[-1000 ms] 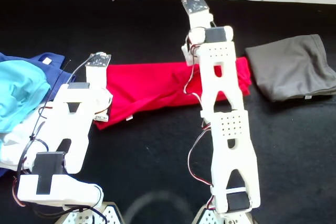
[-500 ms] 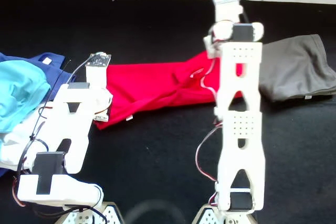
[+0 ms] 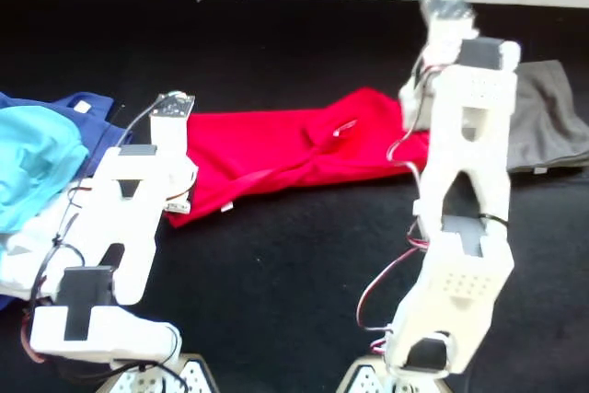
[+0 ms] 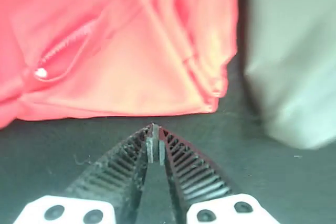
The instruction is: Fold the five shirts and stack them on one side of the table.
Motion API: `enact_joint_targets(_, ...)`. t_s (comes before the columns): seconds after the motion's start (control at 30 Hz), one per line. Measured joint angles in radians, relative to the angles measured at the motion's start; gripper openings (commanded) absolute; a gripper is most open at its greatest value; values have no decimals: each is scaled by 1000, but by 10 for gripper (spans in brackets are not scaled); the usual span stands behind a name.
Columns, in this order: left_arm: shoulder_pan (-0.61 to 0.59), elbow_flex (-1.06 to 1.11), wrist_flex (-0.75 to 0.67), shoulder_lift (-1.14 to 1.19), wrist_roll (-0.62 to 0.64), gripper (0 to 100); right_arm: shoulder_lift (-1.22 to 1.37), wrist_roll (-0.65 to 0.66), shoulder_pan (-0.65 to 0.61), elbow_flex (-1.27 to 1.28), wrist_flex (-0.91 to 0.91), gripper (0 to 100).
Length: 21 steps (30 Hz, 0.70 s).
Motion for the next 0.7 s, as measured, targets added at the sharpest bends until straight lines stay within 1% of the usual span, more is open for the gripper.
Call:
enact_joint_targets(0.17, 0, 0, 0, 0, 0, 9, 0, 8, -6, 341, -311, 6)
enact_joint_targets(0.27, 0, 0, 0, 0, 0, 9, 20, 72, -6, 451, -462, 6)
enact_joint_targets(0.33, 0, 0, 0, 0, 0, 9, 32, 101, 8, 479, -517, 6)
enact_joint_targets(0.47, 0, 0, 0, 0, 0, 9, 35, 117, 48, 489, -525, 6)
enact_joint_targets(0.6, 0, 0, 2, -6, 0, 9, 2, 118, 61, 493, -457, 6)
enact_joint_targets(0.7, 0, -17, 60, -38, 0, 9, -92, 118, 52, 496, -414, 6)
